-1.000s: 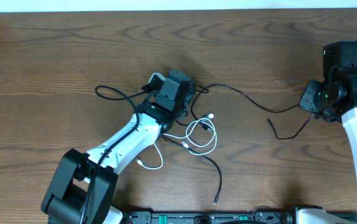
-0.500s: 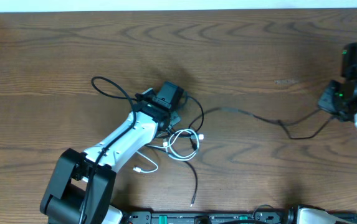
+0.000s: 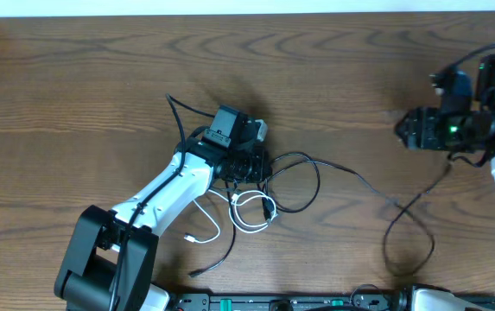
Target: Untangle cables
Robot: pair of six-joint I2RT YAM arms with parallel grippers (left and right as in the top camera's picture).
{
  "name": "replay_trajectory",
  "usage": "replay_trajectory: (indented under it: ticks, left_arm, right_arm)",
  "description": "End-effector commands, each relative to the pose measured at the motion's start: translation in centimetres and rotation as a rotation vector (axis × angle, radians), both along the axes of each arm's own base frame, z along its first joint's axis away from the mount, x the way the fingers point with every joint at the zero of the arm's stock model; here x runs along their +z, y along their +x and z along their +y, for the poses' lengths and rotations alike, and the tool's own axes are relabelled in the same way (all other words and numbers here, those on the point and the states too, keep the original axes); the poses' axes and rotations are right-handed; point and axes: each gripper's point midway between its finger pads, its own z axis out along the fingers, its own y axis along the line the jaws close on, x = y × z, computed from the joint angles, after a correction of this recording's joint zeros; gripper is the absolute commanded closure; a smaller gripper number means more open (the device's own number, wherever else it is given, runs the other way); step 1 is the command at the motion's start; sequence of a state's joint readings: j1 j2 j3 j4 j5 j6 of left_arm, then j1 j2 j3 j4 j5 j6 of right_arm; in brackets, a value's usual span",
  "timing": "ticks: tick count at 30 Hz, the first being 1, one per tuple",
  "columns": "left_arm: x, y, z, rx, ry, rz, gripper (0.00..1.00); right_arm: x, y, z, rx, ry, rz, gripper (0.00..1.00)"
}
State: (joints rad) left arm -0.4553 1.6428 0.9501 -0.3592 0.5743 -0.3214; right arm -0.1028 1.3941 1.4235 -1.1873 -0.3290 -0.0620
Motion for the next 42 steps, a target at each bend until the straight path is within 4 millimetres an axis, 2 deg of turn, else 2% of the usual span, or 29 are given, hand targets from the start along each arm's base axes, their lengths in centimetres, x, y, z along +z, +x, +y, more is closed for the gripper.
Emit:
replay_trajectory:
  ticks: [1,5,7,10,11,16,19,21,25,30,39,42]
  left_arm:
    - [-0.3,0.1,0.3,-0.038,0.025,-0.036,0.93]
    - [-0.5,0.3,0.7,-0.027,0.048,-0.044,0.93]
    - [-0.5,0.2,0.7,-0.027,0.048,-0.043,0.93]
    - [-0.6,0.2,0.7,-0.018,0.048,-0.035,0.93]
    - [-0.7,0.1,0.9,-0.015,0.058,-0.029,0.93]
    - [-1.8,-0.1,2.6,0.017,0.159,-0.018,0.93]
    - [-1.8,-0.1,2.6,0.028,0.163,-0.012,0.93]
    - [-1.8,0.0,2.6,0.051,0.158,0.0,0.92]
    - [-1.8,0.0,2.6,0.054,0.157,0.002,0.93]
    - [-1.8,0.1,2.6,0.054,0.156,-0.001,0.93]
    - [-1.7,0.2,2.5,0.054,0.152,-0.007,0.93]
    - [-1.7,0.2,2.5,0.054,0.152,-0.007,0.92]
  right_arm:
    - [-0.1,-0.6,3.4,0.238,-0.001,-0.042,0.29]
    - [-1.5,-1.5,5.6,0.368,-0.022,-0.036,0.25]
    - [-2.9,-1.7,6.5,0.412,-0.026,-0.032,0.24]
    - [-5.2,-2.1,7.4,0.469,-0.034,-0.028,0.21]
    - [-6.5,-2.3,7.9,0.488,-0.034,-0.026,0.21]
    - [-10.7,-3.0,8.8,0.571,-0.052,-0.042,0.23]
    - [-12.9,-3.2,9.1,0.66,-0.085,-0.093,0.28]
    - [-14.0,-2.7,9.2,0.664,-0.094,-0.136,0.27]
    - [-15.6,-2.5,9.3,0.662,-0.101,-0.18,0.28]
    - [-17.4,-2.6,9.4,0.663,-0.111,-0.214,0.34]
    - [-21.4,-3.2,8.5,0.632,-0.128,-0.081,0.32]
    - [-21.9,-3.4,8.4,0.626,-0.124,-0.063,0.34]
